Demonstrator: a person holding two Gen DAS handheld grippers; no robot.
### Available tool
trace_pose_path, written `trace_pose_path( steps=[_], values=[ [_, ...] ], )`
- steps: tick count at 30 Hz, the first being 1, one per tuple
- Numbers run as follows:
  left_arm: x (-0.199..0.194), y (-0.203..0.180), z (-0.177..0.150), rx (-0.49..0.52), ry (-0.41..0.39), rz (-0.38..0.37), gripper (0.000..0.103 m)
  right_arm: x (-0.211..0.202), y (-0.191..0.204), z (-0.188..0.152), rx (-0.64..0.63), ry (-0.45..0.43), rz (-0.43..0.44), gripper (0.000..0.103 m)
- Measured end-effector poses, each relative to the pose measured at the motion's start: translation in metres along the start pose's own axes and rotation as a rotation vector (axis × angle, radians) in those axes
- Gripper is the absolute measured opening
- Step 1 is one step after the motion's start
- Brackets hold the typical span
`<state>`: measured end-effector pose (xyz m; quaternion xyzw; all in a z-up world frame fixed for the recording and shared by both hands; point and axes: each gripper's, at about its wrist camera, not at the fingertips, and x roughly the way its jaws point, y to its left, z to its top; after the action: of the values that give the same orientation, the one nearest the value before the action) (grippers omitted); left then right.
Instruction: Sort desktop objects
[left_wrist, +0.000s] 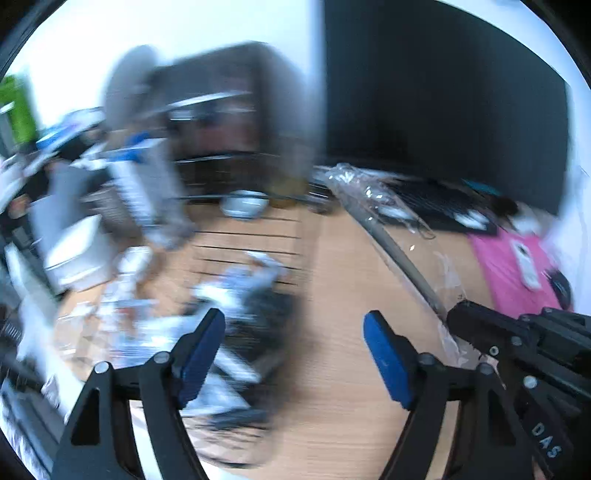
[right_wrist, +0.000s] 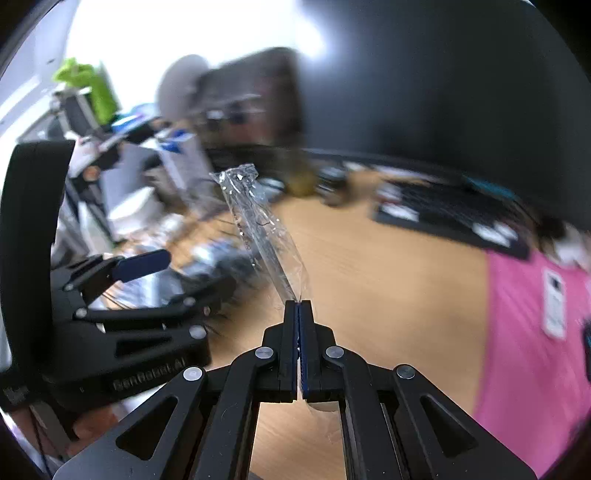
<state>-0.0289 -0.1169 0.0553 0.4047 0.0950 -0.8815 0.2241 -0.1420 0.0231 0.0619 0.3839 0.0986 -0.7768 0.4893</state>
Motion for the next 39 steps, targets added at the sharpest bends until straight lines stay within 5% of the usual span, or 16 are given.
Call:
trace_pose_path(
  steps=[7, 11, 17, 19, 22, 32, 39],
  values=[
    [0.008, 0.094, -0.012, -0.135, 0.029, 0.141, 0.080, 0.058, 0.078, 0.032, -0.063, 0.025, 0.100, 0.001],
    [0.011, 0.119, -0.023, -0.170, 0.034, 0.141, 0.080, 0.082, 0.101, 0.033, -0.067, 0.055, 0.117, 0.001],
    [0.012, 0.122, -0.031, -0.164, 0.035, 0.142, 0.080, 0.082, 0.108, 0.030, -0.092, 0.003, 0.095, 0.011],
    [0.007, 0.122, -0.036, -0.171, 0.029, 0.141, 0.080, 0.079, 0.107, 0.028, -0.066, 0.001, 0.108, 0.037],
    [0.001, 0.124, -0.044, -0.180, 0.034, 0.145, 0.080, 0.068, 0.106, 0.023, -0.040, -0.024, 0.113, 0.058],
    [-0.024, 0.116, -0.073, -0.164, 0.037, 0.179, 0.081, 0.027, 0.123, -0.023, -0.138, -0.067, -0.035, 0.068],
    [-0.038, 0.116, -0.089, -0.172, 0.034, 0.179, 0.081, 0.020, 0.125, -0.047, -0.126, -0.039, -0.027, 0.068]
  ],
)
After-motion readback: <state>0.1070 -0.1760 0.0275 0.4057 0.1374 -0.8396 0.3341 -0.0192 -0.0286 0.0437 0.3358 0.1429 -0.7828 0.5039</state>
